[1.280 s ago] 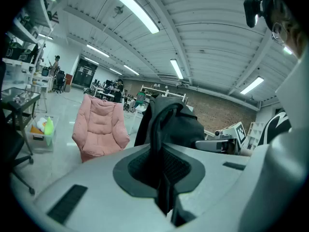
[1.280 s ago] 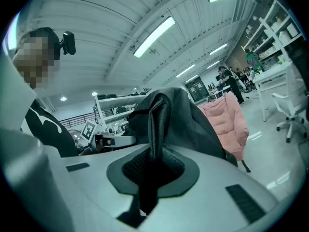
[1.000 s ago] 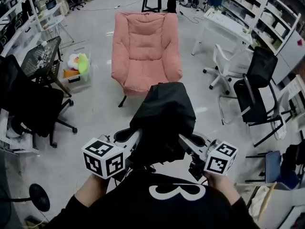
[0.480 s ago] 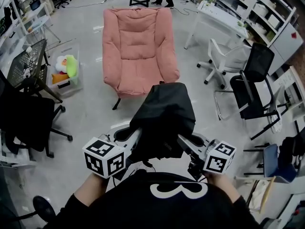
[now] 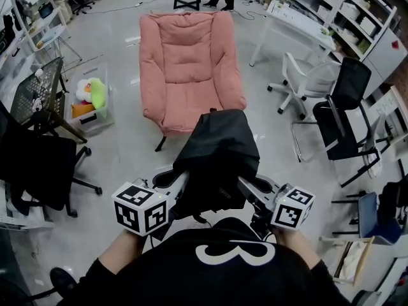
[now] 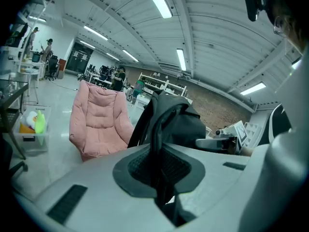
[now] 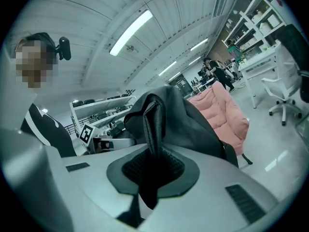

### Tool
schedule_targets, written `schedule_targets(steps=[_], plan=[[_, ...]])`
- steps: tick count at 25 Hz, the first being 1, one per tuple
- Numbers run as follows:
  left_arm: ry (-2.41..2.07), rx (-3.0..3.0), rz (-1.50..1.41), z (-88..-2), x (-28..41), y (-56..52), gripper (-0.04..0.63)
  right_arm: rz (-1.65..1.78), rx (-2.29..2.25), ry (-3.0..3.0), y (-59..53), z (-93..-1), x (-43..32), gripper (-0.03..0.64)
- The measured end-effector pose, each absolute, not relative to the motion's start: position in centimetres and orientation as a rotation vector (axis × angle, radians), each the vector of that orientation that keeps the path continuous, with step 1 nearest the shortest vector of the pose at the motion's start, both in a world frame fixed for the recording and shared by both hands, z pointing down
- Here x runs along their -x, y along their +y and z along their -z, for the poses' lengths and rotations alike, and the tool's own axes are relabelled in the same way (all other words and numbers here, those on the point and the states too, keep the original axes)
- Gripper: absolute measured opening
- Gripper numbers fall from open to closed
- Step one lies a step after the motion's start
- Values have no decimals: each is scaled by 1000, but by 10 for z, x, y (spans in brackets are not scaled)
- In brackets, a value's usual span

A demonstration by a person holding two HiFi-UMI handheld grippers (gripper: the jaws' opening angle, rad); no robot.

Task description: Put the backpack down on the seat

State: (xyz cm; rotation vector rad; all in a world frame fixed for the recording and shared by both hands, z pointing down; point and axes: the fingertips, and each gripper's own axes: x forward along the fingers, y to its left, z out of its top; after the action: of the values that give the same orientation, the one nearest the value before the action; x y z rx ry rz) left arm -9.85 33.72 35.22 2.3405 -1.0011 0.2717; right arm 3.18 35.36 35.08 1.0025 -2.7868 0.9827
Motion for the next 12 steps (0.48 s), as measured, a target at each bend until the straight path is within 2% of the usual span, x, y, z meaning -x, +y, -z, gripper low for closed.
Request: schedule_targets(steps=[12], plan=[[-1093, -2198, -308, -377, 82, 256, 32, -1123, -863, -2793, 259, -375, -51, 35]])
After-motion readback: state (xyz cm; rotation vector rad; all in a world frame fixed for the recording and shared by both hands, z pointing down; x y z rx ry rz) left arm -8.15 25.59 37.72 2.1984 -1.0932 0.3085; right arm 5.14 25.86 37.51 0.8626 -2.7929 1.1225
